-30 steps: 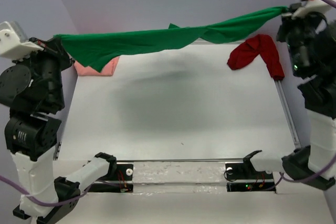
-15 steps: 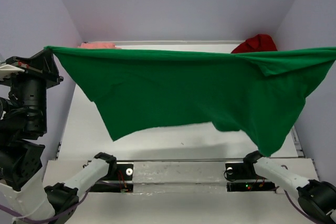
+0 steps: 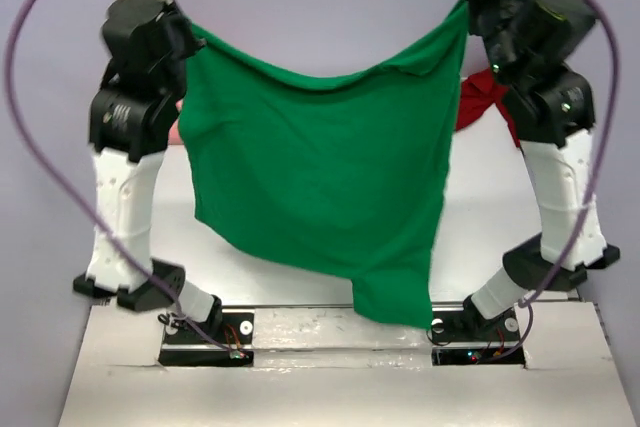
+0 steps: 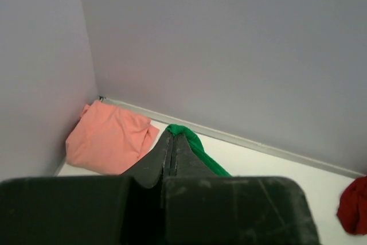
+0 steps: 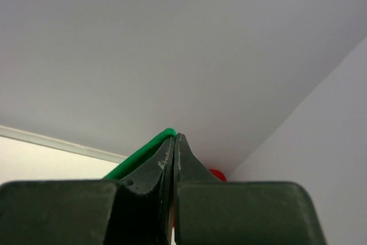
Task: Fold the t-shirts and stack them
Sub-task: Flatten the tshirt out
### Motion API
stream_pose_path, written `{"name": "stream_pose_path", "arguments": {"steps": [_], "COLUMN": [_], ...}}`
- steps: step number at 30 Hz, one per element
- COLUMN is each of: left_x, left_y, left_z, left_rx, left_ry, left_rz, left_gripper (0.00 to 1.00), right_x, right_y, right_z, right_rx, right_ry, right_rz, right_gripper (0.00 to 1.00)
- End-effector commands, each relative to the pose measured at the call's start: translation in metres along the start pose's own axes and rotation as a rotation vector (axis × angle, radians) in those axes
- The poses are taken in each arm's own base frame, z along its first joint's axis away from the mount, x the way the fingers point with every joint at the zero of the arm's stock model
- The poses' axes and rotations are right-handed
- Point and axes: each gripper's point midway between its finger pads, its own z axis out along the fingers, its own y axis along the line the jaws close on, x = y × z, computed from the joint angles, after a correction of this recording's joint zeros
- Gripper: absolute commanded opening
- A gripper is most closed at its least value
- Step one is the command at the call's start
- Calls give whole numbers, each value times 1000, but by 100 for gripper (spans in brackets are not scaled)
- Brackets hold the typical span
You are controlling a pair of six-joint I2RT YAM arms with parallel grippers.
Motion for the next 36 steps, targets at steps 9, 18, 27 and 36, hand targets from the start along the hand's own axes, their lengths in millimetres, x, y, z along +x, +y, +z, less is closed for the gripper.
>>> {"name": "stream_pose_path", "arguments": {"steps": [9, 18, 27, 36], "left_x": [-20, -74, -40, -38], "left_y": [-3, 47, 18, 9], "left_z": [16, -116, -73, -50], "left_rx": [36, 113, 82, 42], "left_ry": [-58, -309, -111, -88], "left_rz": [-17, -137, -97, -71], "left_gripper": [0, 0, 0, 0], "right_x": [-43, -68, -68, -49], "right_y": [-62, -105, -97, -60], "right_z": [-26, -133, -120, -83], "right_rx": [191, 148, 152, 110], "right_ry": [-129, -278, -241, -177], "right_rz": [-13, 116, 104, 73], "right_gripper": [0, 0, 0, 0]}}
